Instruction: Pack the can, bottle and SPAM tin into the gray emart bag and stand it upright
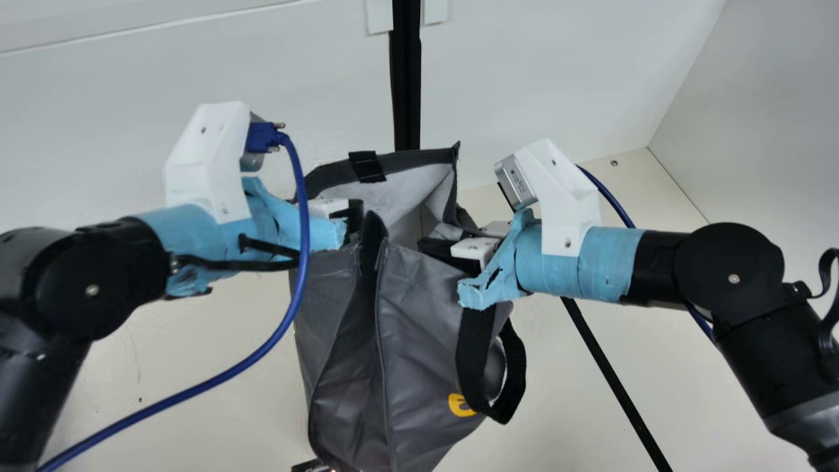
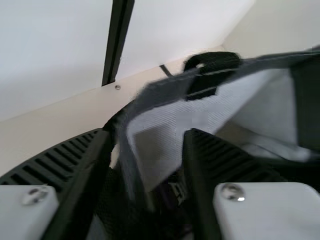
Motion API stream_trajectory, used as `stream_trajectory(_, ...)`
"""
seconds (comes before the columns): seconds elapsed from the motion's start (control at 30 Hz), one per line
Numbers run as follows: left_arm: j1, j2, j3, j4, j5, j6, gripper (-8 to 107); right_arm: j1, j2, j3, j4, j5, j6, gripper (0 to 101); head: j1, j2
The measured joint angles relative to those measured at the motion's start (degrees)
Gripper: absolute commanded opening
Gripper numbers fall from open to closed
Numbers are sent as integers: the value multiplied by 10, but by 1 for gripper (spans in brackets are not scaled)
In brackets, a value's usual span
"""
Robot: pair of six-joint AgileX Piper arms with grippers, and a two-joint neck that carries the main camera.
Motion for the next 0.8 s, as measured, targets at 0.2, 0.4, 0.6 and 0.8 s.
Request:
stream_trajectory(0.2,7,-12,14,-40,-15,27,79,0,0,0,1,0,0,0,1,0)
stream_trajectory(0.4,21,-26,6,-83,-26,48,90,0,0,0,3,0,0,0,0,0)
stream_trajectory(0.6,36,-48,5,-102,-36,60,90,0,0,0,3,0,0,0,1,0)
stream_trajectory(0.8,57,-72,16,-94,-44,63,90,0,0,0,3,0,0,0,1,0)
